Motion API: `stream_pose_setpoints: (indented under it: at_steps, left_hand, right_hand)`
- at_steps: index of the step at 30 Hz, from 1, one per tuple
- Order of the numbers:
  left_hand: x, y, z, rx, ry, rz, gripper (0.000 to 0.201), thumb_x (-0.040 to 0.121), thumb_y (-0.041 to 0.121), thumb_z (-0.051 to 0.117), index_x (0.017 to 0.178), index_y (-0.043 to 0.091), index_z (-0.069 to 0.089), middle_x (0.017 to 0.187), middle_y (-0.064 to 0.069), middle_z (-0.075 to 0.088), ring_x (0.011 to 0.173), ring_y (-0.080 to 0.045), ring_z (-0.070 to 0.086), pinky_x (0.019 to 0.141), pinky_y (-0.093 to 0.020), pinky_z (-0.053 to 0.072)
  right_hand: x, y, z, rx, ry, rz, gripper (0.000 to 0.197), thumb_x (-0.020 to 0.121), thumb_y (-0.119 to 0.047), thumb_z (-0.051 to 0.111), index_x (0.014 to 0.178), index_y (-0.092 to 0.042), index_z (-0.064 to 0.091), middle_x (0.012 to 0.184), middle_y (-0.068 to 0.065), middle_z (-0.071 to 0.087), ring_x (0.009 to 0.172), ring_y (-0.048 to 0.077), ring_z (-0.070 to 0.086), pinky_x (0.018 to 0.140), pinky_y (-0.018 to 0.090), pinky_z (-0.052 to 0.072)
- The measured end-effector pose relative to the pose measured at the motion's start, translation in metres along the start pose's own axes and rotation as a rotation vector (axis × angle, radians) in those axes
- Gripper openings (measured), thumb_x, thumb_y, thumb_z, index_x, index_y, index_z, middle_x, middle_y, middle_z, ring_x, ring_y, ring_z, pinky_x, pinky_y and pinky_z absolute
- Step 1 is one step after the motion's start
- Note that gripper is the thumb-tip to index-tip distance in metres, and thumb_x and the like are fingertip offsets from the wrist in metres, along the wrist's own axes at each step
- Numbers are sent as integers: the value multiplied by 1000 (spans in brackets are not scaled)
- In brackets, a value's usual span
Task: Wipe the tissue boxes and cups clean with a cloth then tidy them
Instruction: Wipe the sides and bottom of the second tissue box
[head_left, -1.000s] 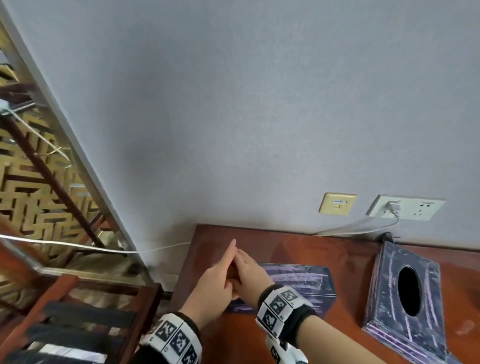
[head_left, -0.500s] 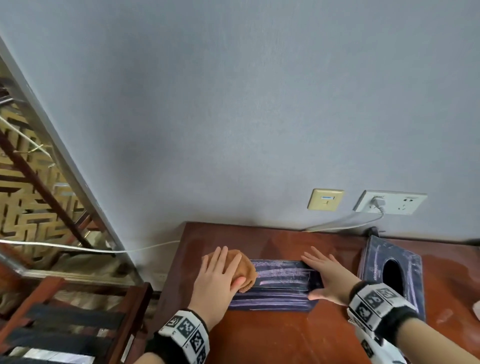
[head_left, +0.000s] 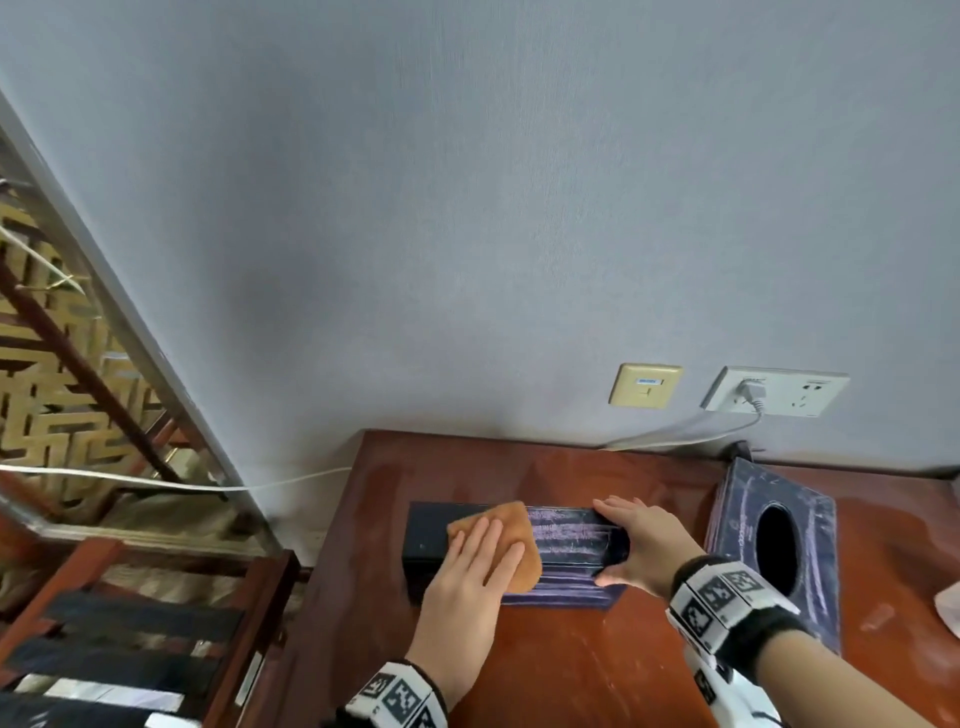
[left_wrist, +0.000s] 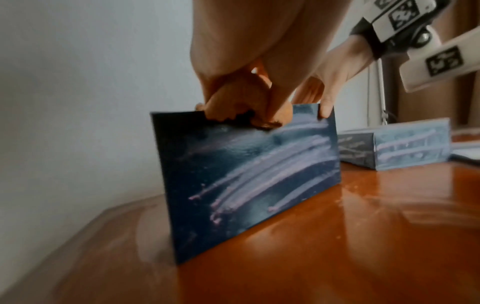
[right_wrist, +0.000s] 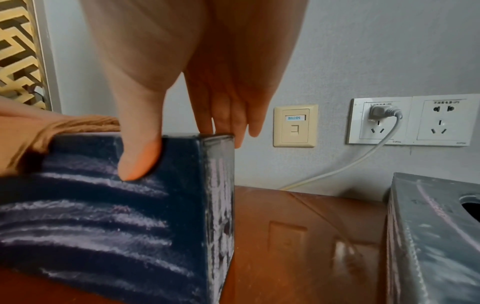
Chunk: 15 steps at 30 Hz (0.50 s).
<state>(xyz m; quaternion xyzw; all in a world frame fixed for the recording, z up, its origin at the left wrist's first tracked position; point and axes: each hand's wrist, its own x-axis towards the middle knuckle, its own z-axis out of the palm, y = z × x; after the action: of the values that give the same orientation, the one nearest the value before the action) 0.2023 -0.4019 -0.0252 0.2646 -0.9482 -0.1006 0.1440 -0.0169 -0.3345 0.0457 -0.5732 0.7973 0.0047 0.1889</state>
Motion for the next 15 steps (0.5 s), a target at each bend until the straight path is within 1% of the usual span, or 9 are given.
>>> stream_pose_setpoints:
  at_steps: [3,5,7,8,9,10,11,13,15]
  left_hand:
    - [4,-5,-6,-122,112,154,60,59,-3,77,110,27,70,121,2,66,108,-14,65,88,-32,54]
    - [14,-25,-17,-97,169,75,54,65,-2,76,111,24,69,120,0,67,105,-16,66,88,-34,54]
    - [20,-42,-20,25,207,-61,27,85,17,59,110,21,69,117,-3,68,107,-23,65,88,-42,52]
    - [19,-47,-20,78,148,-114,32,96,27,40,109,20,69,116,-4,68,109,-27,64,88,-44,52]
    - [16,-48,-13,123,68,-126,50,102,34,22,110,19,69,118,-6,67,111,-29,63,91,-45,50]
    - [12,-45,-4,149,49,-127,62,103,37,10,112,18,68,121,-8,65,115,-31,60,99,-44,45]
    - [8,-41,2,162,62,-127,66,102,37,6,113,17,68,125,-10,63,118,-32,58,104,-45,37]
    - [3,-26,7,136,61,-140,54,101,35,19,115,17,68,127,-11,61,119,-32,57,106,-46,35]
    - [-1,-11,16,137,137,-47,36,90,28,43,118,19,64,127,-10,61,119,-31,57,96,-49,48]
  right_hand:
    - [-4,-2,-2,15,-5,18,90,75,-39,72,147,-21,21,150,-3,31,140,14,24,113,21,8]
    - [-5,-4,-2,19,-8,17,90,74,-40,72,147,-21,23,149,-3,32,139,15,27,112,21,11]
    - [-5,-4,-1,21,-6,21,89,73,-41,72,146,-22,25,147,-2,35,135,16,33,110,20,15]
    - [-5,-4,-2,24,-11,25,88,74,-41,72,146,-22,25,147,-2,35,134,17,34,110,20,15]
    - [-6,-5,-3,27,-14,26,87,74,-40,72,145,-22,25,147,-2,36,134,16,34,110,20,15]
    - [-5,-4,-3,30,-10,25,87,74,-40,72,145,-22,25,147,-2,36,134,16,34,110,20,14]
    - [-5,-4,-3,36,-7,25,87,74,-40,72,145,-22,25,147,-2,35,135,16,33,110,19,14]
    - [-5,-4,-3,45,-12,26,88,74,-40,73,145,-22,26,147,-2,35,135,16,33,109,19,15]
    - [-5,-4,-3,55,-7,30,88,73,-39,74,145,-21,26,146,-1,36,135,16,34,108,19,18]
